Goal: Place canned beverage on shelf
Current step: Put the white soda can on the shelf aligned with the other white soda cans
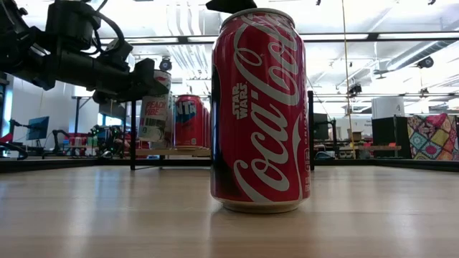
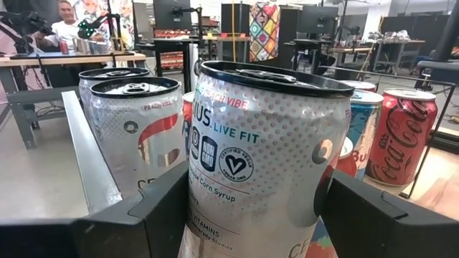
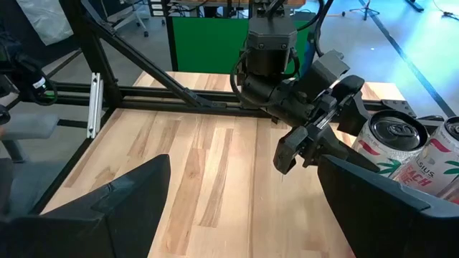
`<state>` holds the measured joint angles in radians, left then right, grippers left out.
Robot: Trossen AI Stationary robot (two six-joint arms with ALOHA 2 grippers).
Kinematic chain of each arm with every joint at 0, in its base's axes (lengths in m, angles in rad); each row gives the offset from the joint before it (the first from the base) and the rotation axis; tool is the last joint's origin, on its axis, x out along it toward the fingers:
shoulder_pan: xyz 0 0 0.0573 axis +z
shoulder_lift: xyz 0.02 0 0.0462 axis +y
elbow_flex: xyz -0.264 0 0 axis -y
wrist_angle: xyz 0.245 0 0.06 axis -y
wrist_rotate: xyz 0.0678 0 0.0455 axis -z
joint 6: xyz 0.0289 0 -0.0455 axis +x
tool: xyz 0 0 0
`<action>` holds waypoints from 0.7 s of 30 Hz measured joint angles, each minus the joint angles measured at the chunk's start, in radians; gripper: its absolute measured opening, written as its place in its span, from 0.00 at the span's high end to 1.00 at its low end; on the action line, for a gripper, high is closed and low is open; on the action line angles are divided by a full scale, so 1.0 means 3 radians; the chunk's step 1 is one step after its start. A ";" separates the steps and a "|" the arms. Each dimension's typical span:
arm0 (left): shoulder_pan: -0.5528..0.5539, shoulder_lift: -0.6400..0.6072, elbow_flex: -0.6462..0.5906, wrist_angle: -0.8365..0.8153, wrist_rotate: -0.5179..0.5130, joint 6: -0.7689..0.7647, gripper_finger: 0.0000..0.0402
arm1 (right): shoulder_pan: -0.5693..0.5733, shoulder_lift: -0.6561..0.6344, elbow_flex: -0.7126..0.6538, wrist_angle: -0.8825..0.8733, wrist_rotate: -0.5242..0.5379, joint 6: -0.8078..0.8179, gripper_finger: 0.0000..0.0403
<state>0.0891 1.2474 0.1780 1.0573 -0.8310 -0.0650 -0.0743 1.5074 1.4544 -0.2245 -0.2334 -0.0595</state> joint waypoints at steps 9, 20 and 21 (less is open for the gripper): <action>0.0000 0.0073 0.0000 0.0023 0.0001 0.0000 0.37 | 0.0000 0.0000 0.0000 0.0009 -0.0001 0.0024 0.15; 0.0000 0.0085 0.0003 0.0027 0.0002 -0.0001 0.37 | 0.0000 0.0000 0.0000 0.0011 -0.0001 0.0022 0.15; 0.0000 0.0085 0.0004 0.0028 0.0002 -0.0001 0.37 | 0.0000 0.0000 0.0000 0.0011 -0.0001 0.0022 0.15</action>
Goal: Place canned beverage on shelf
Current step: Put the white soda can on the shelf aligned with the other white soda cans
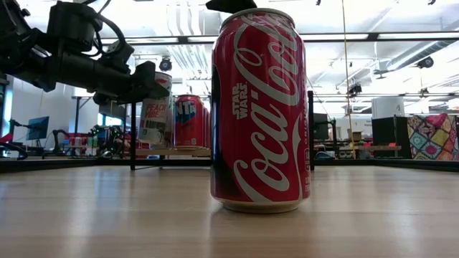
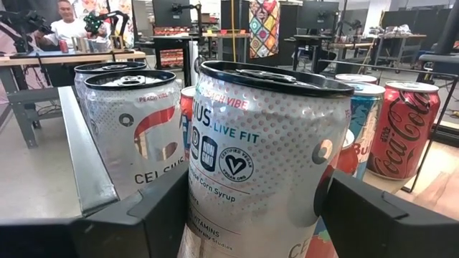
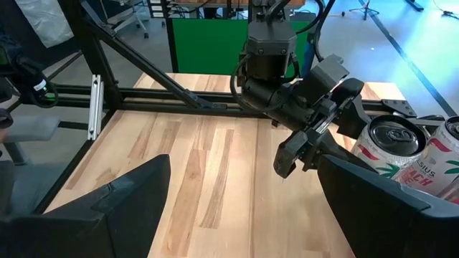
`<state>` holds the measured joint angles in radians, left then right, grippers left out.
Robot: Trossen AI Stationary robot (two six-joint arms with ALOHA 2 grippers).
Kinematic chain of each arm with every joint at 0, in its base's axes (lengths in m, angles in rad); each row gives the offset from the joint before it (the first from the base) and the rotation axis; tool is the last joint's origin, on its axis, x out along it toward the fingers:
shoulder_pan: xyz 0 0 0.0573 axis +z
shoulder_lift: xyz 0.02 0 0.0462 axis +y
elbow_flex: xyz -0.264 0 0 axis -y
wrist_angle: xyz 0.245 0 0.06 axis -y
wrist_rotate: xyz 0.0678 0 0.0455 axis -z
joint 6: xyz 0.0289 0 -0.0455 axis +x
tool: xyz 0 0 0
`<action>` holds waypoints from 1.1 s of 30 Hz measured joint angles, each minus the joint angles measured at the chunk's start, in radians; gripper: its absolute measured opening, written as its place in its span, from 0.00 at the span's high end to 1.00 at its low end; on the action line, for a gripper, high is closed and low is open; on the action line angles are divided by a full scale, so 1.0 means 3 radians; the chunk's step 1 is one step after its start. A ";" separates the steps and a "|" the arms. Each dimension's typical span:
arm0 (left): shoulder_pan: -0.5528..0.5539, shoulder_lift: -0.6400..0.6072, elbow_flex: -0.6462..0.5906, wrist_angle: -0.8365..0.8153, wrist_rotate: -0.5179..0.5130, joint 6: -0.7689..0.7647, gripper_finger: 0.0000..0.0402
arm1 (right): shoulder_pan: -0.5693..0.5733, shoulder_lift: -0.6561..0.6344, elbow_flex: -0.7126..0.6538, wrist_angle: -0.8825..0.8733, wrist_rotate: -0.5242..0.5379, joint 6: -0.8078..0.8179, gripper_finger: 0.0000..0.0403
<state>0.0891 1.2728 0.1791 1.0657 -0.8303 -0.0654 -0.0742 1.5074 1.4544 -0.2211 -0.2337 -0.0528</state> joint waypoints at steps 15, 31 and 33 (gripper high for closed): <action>-0.0002 -0.0005 0.0009 0.0034 0.0004 -0.0001 0.23 | -0.0001 0.0000 0.0000 -0.0001 0.0000 0.0000 0.15; 0.0001 -0.0003 0.0064 0.0015 -0.0007 0.0037 0.38 | -0.0001 0.0000 -0.0001 -0.0008 0.0000 0.0000 0.15; 0.0003 -0.0003 0.0081 0.0015 -0.0020 0.0045 0.41 | 0.0000 0.0000 -0.0002 -0.0017 0.0000 0.0001 0.15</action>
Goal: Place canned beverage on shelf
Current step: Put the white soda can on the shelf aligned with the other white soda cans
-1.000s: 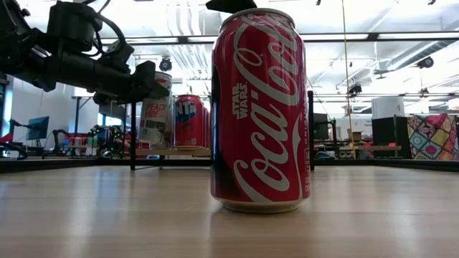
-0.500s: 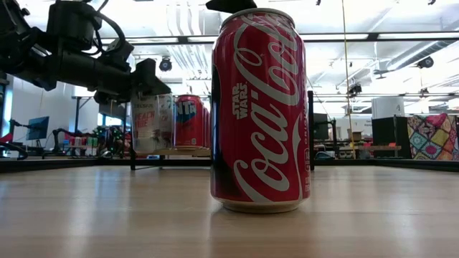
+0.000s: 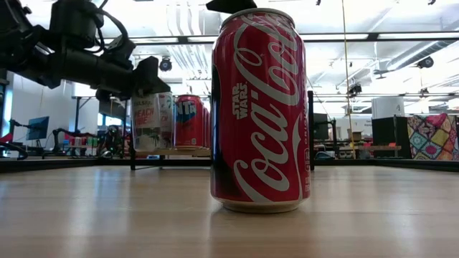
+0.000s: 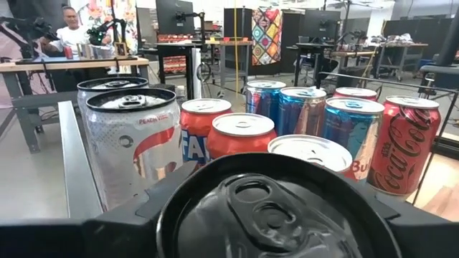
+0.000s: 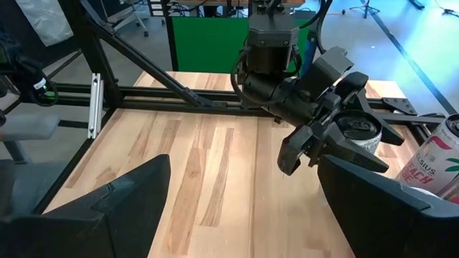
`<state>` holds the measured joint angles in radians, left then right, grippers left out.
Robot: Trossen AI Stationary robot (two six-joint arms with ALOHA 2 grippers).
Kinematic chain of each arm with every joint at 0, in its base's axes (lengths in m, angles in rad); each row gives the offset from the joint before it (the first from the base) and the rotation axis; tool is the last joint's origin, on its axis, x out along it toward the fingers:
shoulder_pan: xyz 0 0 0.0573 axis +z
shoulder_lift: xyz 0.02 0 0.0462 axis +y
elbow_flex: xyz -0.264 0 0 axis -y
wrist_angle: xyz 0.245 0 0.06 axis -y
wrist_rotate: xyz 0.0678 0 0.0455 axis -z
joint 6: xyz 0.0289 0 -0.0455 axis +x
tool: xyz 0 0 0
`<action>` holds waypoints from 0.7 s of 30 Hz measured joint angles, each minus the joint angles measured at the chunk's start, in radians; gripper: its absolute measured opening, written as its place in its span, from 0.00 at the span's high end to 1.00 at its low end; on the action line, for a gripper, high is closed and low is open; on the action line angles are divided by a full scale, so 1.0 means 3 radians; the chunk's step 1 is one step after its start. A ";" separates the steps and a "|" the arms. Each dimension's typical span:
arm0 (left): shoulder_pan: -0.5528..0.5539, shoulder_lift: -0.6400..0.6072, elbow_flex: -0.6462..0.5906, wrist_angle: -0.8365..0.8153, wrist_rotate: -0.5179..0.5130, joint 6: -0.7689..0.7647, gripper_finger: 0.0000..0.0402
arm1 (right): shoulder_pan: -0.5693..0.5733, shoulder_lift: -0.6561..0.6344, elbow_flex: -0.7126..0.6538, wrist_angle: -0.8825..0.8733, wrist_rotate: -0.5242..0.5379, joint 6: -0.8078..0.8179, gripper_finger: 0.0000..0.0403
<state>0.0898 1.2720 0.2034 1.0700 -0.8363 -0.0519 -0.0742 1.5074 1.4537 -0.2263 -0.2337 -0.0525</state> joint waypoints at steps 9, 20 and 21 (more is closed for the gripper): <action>0.0075 0.0004 0.0089 -0.0017 -0.0038 0.0102 0.41 | 0.0000 0.0000 -0.0011 -0.0003 -0.0001 -0.0001 0.15; 0.0235 0.0004 0.0202 -0.0013 -0.0012 0.0137 0.40 | -0.0001 0.0000 -0.0012 -0.0011 -0.0001 -0.0006 0.15; 0.0241 0.0004 0.0207 -0.0013 -0.0011 0.0138 0.40 | -0.0001 0.0000 -0.0012 -0.0012 -0.0001 -0.0008 0.15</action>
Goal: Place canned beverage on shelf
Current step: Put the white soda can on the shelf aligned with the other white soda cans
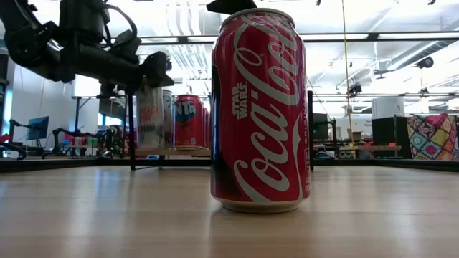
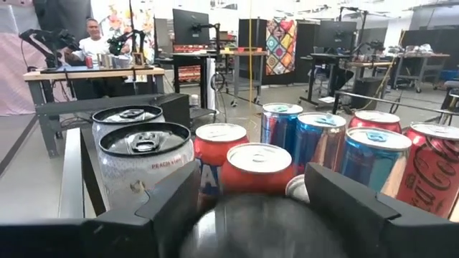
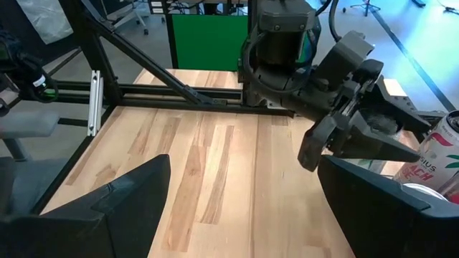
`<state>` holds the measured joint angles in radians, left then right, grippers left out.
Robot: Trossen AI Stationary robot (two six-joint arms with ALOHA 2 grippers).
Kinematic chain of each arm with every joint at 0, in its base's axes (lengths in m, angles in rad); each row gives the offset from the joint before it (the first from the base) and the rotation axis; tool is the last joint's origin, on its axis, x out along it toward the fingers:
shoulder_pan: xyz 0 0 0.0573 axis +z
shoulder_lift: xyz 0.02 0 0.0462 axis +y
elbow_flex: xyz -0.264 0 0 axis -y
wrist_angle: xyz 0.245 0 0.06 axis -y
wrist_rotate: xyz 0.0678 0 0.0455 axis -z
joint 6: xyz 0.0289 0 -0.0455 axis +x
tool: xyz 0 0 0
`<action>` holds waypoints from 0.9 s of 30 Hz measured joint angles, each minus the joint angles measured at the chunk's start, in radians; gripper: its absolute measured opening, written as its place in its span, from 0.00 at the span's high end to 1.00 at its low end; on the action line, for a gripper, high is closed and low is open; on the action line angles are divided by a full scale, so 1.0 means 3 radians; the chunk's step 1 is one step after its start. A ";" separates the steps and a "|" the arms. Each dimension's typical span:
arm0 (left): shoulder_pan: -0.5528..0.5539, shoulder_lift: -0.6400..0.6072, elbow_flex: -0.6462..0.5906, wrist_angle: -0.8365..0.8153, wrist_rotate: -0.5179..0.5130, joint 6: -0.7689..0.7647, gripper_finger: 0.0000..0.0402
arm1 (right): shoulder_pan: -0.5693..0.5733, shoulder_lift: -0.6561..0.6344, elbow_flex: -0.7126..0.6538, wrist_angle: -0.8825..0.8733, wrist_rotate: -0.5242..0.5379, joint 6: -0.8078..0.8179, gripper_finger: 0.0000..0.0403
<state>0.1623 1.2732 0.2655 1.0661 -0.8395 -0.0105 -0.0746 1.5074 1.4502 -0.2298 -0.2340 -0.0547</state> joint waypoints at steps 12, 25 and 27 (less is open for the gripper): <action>0.0028 -0.0005 0.0015 0.0007 -0.0011 0.0010 0.42 | 0.0001 0.0000 -0.0002 -0.0002 0.0000 -0.0003 0.15; 0.0069 -0.0005 0.0085 0.0035 -0.0091 0.0260 0.42 | 0.0001 0.0000 -0.0018 0.0001 -0.0001 -0.0001 0.15; 0.0088 0.0002 0.0115 0.0021 -0.0078 0.0307 0.43 | 0.0001 0.0000 -0.0018 0.0002 -0.0001 0.0006 0.15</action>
<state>0.1887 1.2737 0.2999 1.0725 -0.8630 0.0816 -0.0742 1.5074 1.4448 -0.2293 -0.2343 -0.0529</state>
